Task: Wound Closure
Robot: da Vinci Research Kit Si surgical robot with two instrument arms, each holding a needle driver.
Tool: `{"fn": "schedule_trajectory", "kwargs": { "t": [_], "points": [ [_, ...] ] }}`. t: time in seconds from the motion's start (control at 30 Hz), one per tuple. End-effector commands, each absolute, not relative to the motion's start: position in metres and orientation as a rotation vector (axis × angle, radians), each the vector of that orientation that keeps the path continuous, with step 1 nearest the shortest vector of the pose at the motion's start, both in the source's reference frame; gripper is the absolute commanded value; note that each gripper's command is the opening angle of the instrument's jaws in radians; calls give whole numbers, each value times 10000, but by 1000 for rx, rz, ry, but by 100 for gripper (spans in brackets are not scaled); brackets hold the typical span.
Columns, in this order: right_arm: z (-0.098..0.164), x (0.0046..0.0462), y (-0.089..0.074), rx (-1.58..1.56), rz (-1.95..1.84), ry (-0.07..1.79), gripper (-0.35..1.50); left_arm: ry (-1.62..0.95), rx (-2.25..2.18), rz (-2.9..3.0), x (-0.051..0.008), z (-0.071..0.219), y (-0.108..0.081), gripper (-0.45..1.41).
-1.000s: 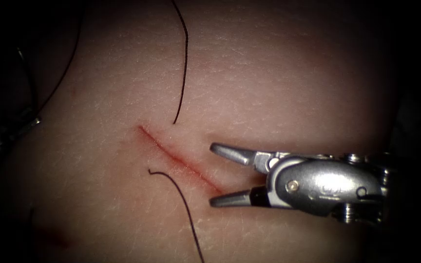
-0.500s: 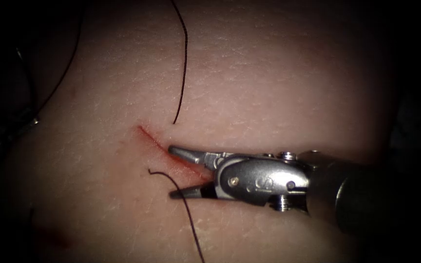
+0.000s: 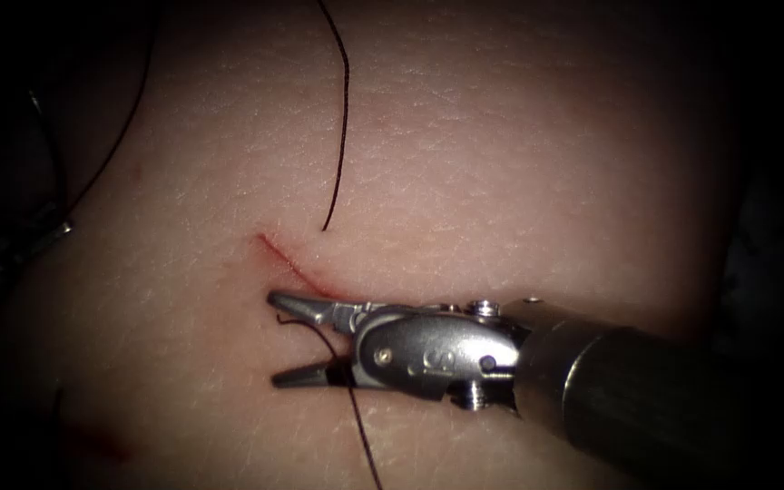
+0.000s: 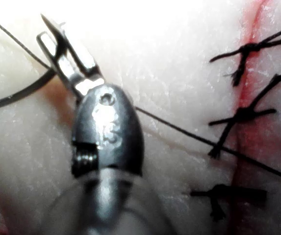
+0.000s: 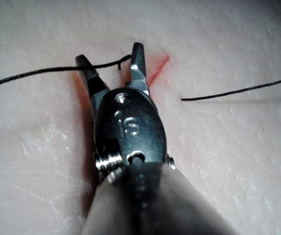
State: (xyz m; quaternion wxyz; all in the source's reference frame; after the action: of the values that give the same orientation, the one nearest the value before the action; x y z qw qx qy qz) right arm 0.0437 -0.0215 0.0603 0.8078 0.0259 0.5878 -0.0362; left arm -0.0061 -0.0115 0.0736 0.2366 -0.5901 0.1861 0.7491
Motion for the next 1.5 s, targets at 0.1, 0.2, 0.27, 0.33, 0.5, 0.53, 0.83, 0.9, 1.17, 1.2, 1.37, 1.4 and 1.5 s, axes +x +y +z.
{"fn": "schedule_trajectory", "kwargs": {
  "t": [0.1, 0.2, 0.27, 0.33, 0.5, 0.53, 0.83, 0.9, 1.17, 1.2, 1.37, 1.4, 1.5],
  "points": [
    [616, 445, -223, 66, -67, 1256, 22, 506, -1618, 2053, -66, 743, -122, -45],
    [616, 444, -223, 72, -73, 1256, -35, 507, -1617, 2053, -67, 743, -122, -45],
    [615, 443, -223, 75, -74, 1255, -35, 507, -1617, 2053, -67, 743, -123, -45],
    [610, 442, -224, 80, -69, 1259, -35, 507, -1618, 2053, -67, 743, -123, -45],
    [589, 441, -233, 73, -69, 1269, -35, 502, -1618, 2048, -67, 743, -123, -45],
    [589, 441, -233, 73, -69, 1269, -35, 502, -1618, 2048, -67, 743, -123, -45],
    [555, 454, -288, 108, -169, 1275, -35, 503, -1618, 2048, -67, 743, -124, -45],
    [552, 455, -294, 114, -174, 1276, -35, 503, -1617, 2048, -67, 743, -124, -45],
    [530, 463, -335, 190, -228, 1270, -35, 503, -1617, 2048, -67, 743, -124, -45],
    [527, 463, -338, 200, -232, 1273, -35, 503, -1617, 2048, -67, 743, -124, -45],
    [512, 467, -360, 260, -283, 1271, -35, 503, -1617, 2048, -68, 743, -124, -45],
    [510, 467, -362, 270, -286, 1272, -35, 503, -1618, 2048, -68, 743, -124, -45],
    [505, 468, -364, 276, -287, 1275, -35, 502, -1618, 2048, -68, 742, -123, -45]
  ]
}}
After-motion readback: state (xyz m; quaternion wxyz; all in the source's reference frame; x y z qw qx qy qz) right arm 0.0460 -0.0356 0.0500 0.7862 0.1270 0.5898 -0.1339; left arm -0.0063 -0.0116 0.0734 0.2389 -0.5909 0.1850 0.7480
